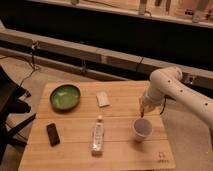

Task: Place the pepper in the ceramic cup

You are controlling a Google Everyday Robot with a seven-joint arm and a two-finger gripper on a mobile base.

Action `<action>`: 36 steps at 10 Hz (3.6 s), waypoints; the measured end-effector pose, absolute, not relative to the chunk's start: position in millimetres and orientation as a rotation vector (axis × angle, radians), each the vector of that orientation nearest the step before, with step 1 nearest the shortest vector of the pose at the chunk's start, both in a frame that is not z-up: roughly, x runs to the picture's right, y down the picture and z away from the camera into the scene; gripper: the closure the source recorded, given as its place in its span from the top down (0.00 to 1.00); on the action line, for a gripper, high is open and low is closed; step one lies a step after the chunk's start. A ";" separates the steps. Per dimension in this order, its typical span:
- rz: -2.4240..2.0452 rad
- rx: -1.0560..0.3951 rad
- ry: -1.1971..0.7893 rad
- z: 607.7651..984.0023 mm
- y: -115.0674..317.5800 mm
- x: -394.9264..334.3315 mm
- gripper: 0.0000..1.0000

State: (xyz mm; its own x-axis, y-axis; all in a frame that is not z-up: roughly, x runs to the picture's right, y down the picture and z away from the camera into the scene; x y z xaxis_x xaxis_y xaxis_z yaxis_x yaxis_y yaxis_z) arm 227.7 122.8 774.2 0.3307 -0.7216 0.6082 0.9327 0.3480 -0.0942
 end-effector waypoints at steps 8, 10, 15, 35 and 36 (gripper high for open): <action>-1.192 -0.425 -0.549 700.7 87.2 231.7 0.07; -1.202 -0.425 -0.560 682.2 99.3 233.2 0.07; -1.232 -0.467 -0.634 661.8 149.7 214.5 0.07; -1.217 -0.463 -0.594 663.2 163.0 213.4 0.33; -1.215 -0.460 -0.592 668.2 157.7 213.1 0.26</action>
State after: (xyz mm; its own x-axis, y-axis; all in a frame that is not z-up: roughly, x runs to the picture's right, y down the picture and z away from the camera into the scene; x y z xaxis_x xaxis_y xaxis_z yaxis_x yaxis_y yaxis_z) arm 213.1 157.7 668.2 0.2317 -0.7277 0.6456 0.9569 0.2901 -0.0164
